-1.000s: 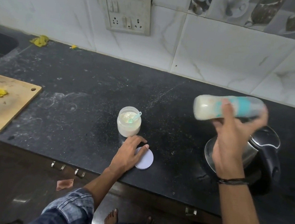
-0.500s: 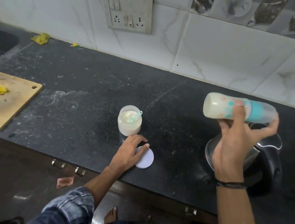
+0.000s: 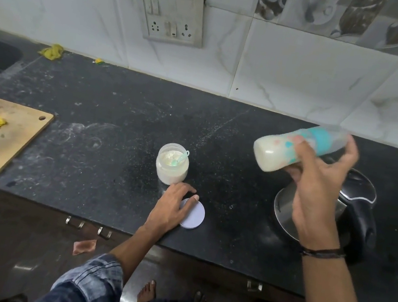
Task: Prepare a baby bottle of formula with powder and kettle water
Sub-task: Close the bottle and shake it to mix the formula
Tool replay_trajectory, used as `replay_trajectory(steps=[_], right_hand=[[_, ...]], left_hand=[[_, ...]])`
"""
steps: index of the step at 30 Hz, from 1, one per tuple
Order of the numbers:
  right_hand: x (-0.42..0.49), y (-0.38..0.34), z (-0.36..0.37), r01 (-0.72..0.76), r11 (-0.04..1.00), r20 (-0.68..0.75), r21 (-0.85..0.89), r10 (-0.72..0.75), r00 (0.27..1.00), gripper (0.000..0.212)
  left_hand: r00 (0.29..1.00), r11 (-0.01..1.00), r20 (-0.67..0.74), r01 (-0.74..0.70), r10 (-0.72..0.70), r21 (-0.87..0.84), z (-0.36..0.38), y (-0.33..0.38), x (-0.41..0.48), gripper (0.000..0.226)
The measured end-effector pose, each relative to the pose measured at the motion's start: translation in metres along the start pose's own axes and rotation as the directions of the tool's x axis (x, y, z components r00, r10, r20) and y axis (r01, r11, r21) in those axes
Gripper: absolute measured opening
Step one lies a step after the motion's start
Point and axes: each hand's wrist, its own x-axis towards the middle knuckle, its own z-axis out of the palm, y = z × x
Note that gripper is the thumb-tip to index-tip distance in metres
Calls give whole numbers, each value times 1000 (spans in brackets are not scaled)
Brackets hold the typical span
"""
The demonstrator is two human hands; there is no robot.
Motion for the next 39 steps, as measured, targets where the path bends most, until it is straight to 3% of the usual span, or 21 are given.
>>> replay_trajectory(steps=[2, 6, 9, 14, 18, 22, 25, 29, 33, 37, 39], right_hand=[[1, 2, 2, -1, 1000, -57, 16, 2, 998, 87], [-1, 11, -1, -129, 988, 52, -87, 133, 990, 79], [0, 13, 0, -79, 997, -56, 20, 80, 995, 87], [-6, 12, 2, -103, 992, 67, -70, 107, 992, 80], [-2, 8, 4, 50, 996, -141, 75, -39, 989, 84], [-2, 9, -1, -51, 996, 49, -69, 55, 997, 79], [-2, 7, 0, 54, 997, -99, 62, -48, 994, 88], [-5, 11, 0, -62, 995, 46, -80, 65, 997, 83], [-4, 10, 3, 27, 995, -116, 100, -15, 993, 87], [-5, 14, -1, -119, 993, 1, -26, 119, 993, 80], [-6, 11, -2, -81, 994, -83, 70, 86, 993, 77]], left_hand=[[1000, 1000, 2, 7, -7, 3, 0, 1, 0, 31], [1000, 1000, 8, 0, 0, 2, -2, 1, -1, 31], [1000, 1000, 6, 8, -8, 5, -2, 2, -1, 31], [1000, 1000, 9, -5, 5, 4, -3, 2, -1, 32], [1000, 1000, 2, 1, -1, 8, -3, 3, -1, 28], [1000, 1000, 4, 3, -3, -3, -4, 4, -2, 27], [1000, 1000, 3, 8, -8, -1, -4, 6, -1, 28], [1000, 1000, 5, 3, -3, -7, -4, 3, -2, 28], [1000, 1000, 10, 14, -13, -10, -4, 5, -1, 29], [1000, 1000, 11, 13, -13, -14, -4, 3, -1, 30], [1000, 1000, 19, 14, -14, -21, -4, 4, -1, 30]])
